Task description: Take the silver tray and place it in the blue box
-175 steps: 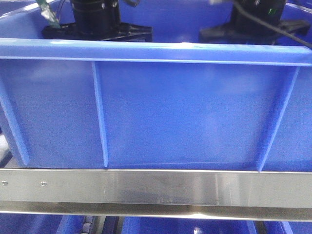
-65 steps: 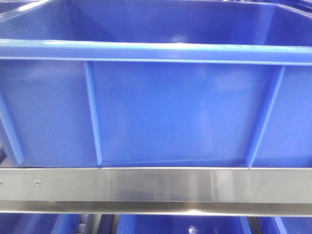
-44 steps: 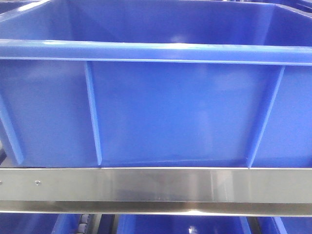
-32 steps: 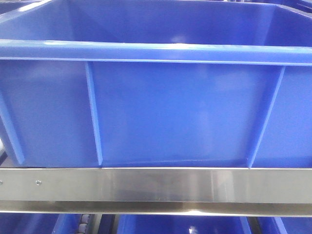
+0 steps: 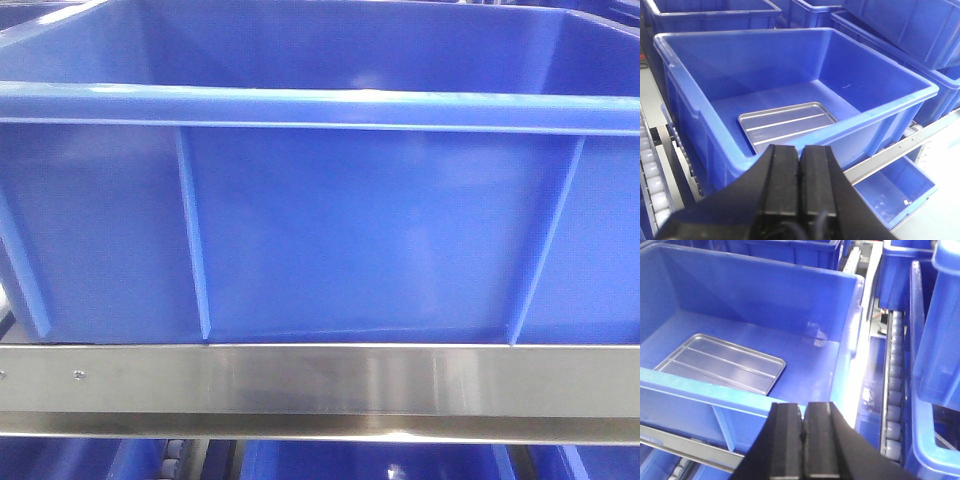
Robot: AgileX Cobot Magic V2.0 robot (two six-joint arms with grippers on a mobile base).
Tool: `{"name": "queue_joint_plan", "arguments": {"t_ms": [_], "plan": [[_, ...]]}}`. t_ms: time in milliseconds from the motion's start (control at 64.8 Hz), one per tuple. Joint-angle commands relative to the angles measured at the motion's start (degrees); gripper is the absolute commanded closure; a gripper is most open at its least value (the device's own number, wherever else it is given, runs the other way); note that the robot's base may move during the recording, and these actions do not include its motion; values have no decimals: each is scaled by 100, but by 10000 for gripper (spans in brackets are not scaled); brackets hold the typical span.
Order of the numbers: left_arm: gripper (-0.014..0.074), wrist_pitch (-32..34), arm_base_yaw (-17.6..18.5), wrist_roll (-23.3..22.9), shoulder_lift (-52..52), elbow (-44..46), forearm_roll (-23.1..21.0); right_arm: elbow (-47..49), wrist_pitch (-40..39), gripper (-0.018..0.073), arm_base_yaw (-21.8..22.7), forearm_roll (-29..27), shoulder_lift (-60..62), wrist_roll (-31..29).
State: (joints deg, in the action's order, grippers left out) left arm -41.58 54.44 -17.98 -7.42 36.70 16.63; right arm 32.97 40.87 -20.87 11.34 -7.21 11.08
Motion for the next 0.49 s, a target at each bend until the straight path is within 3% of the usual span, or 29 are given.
{"name": "queue_joint_plan", "arguments": {"t_ms": [0, 108, 479], "plan": [[689, 526, 47, 23, -80, 105, -119, 75, -581, 508, 1, 130, -57, -65], [689, 526, 47, 23, -80, 105, -365, 63, -420, 508, 1, 130, -57, -65], [690, 526, 47, 23, -80, 105, -388, 63, -413, 508, 1, 130, -57, -65]]}}
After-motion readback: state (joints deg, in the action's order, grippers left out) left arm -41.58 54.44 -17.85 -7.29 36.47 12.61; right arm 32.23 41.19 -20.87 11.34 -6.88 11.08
